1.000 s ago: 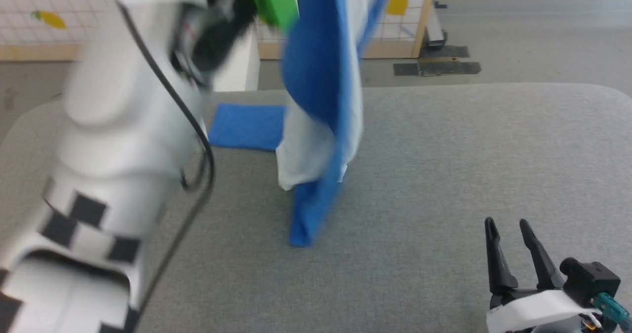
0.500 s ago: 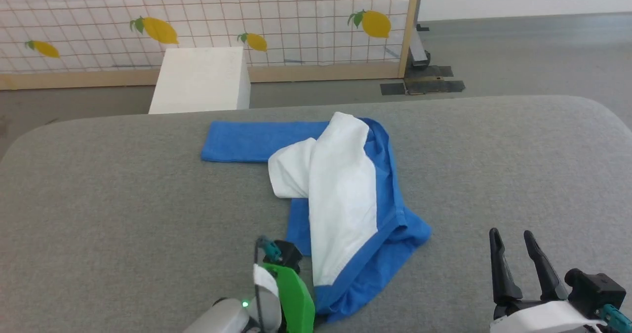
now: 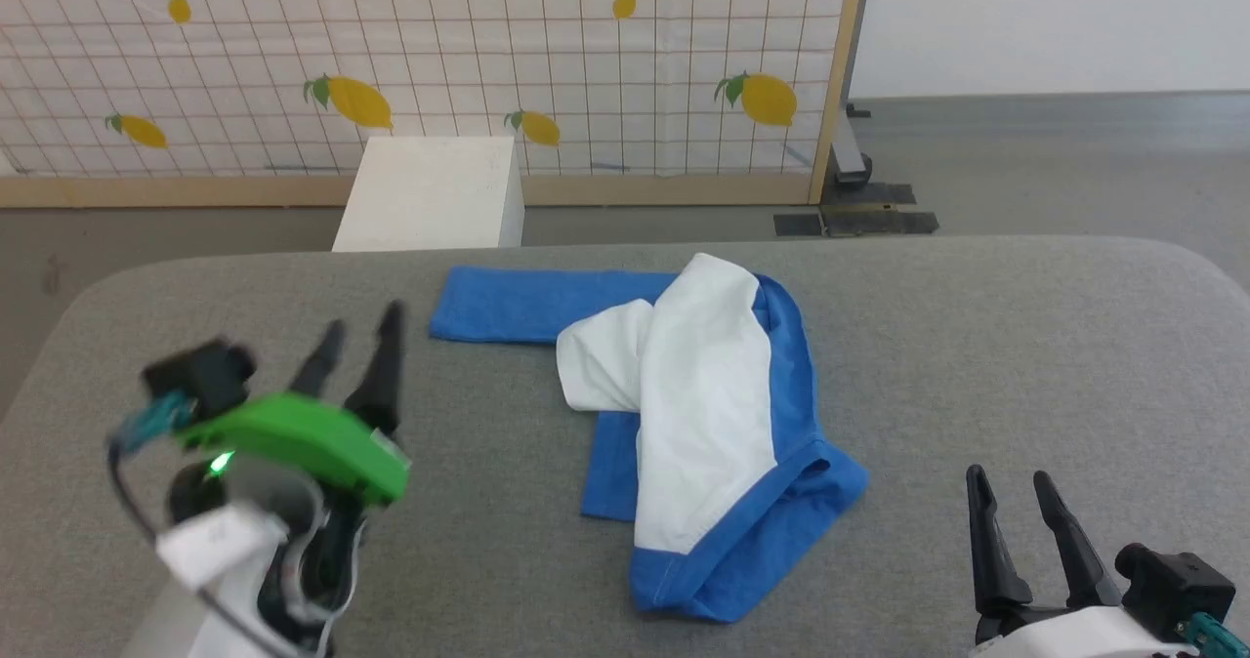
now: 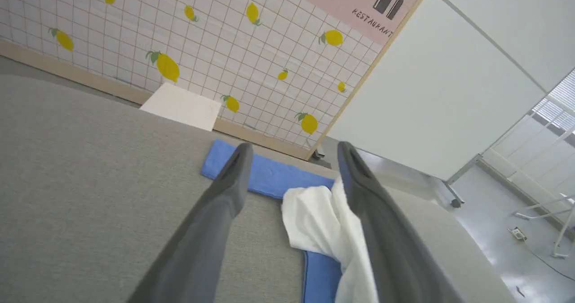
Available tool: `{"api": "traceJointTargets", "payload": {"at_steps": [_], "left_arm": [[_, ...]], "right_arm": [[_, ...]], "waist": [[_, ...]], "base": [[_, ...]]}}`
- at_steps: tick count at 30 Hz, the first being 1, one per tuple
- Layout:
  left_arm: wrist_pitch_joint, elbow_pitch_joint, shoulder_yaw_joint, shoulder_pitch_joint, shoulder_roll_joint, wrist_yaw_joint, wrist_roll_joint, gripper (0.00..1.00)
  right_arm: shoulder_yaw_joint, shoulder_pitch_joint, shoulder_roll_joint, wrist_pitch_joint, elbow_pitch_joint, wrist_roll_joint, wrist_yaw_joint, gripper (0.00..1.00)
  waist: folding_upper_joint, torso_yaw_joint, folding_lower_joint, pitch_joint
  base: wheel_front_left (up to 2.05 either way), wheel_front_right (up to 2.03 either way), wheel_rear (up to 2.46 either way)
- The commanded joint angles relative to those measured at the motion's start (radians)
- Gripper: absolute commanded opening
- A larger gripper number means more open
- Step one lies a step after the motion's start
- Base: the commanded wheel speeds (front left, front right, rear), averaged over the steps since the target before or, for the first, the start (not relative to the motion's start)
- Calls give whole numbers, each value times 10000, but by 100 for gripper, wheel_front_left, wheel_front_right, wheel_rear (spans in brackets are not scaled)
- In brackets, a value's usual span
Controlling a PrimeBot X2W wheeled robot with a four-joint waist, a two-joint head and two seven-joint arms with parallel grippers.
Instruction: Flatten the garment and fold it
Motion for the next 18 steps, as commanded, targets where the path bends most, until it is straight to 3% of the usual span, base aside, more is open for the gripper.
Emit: {"api": "traceJointTargets", "payload": {"at_steps": [1,4,8,12,18], "left_arm": [[-832,36,63,566,173,200,621,100],[-1935,91,61,1205,345,594,1861,100],[-2139,-341,277,2078,82,959,3424,100],[-2146,-681,444,2886,-419,860,4386,100],[-2149,-807,934,3119,-965,591,4864,100]], "right_arm": [[-27,174,3,-51,54,82,-15,100],[-137,253,3,-51,168,81,-15,100],[-350,210,3,195,586,28,-15,100],[-624,-234,3,1030,857,-151,-15,100],[-754,-2266,3,3372,976,-875,-15,100]], "waist": [[0,-50,0,-89],[0,-74,0,-172],[0,-113,0,-187],[0,-110,0,-73],[0,-111,0,690]], "base": [[0,0,0],[0,0,0],[0,0,0],[0,0,0],[0,0,0]]}}
